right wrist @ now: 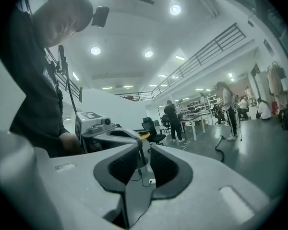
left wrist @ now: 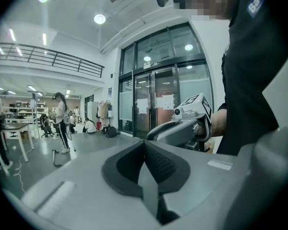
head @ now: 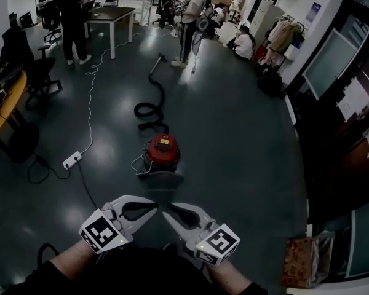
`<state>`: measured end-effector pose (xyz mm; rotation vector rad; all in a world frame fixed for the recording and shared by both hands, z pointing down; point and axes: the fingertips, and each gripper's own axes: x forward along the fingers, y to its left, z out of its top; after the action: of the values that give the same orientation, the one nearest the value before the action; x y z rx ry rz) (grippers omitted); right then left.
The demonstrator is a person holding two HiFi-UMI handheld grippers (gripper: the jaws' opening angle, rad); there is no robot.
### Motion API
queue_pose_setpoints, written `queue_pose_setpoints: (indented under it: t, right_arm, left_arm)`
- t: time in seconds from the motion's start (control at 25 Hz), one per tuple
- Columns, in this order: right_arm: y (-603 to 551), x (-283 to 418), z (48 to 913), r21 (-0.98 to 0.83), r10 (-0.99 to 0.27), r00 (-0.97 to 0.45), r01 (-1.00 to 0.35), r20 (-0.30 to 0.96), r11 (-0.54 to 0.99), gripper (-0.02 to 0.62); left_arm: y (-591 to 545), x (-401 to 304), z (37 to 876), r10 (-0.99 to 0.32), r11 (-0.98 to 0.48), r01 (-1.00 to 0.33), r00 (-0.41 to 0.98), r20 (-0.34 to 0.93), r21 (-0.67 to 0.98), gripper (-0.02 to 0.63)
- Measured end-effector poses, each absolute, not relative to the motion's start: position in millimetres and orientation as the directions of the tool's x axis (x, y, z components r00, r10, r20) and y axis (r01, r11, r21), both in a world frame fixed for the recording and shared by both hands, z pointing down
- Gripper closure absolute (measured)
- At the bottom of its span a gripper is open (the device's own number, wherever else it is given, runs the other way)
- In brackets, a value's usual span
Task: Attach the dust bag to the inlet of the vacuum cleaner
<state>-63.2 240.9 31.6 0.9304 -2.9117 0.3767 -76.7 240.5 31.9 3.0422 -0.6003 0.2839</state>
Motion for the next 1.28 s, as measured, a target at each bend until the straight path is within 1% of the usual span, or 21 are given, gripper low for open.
queue_pose_setpoints:
  t: [0.12,0.28,0.72,0.88,1.28]
  right_arm:
    - [247.0,-61.1,22.9,-0.186,-0.552,-0.829,-0.558,0.091,0.808,0.538]
    - [249.8,-52.4,17.4,-0.174,-0.557,-0.829,-0.557,0.054,0.812,0.593]
    - [255.5,-35.9,24.2,-0.190,-0.616,-0.786,-0.613,0.047,0.767,0.594]
    - [258.2,-38.2,24.0,-0.191,-0.616,-0.787,-0.610,0.035,0.769,0.594]
    - [259.1,-37.8,27.4,-0.195,-0.627,-0.777,-0.624,0.054,0.756,0.594]
  left_arm:
    - [246.3,-69.7,24.6,-0.386,-0.921,-0.389,0.905,0.176,-0.021,0.603]
    - [246.5,-63.4,23.0,-0.400,-0.914,-0.405,0.898,0.180,-0.010,0.603]
    - [254.9,-55.0,17.7,-0.413,-0.907,-0.421,0.898,0.155,0.023,0.604]
    - [254.2,-56.8,19.1,-0.411,-0.907,-0.420,0.898,0.154,0.030,0.604]
    - [256.7,-56.7,22.7,-0.402,-0.910,-0.412,0.904,0.149,0.041,0.604]
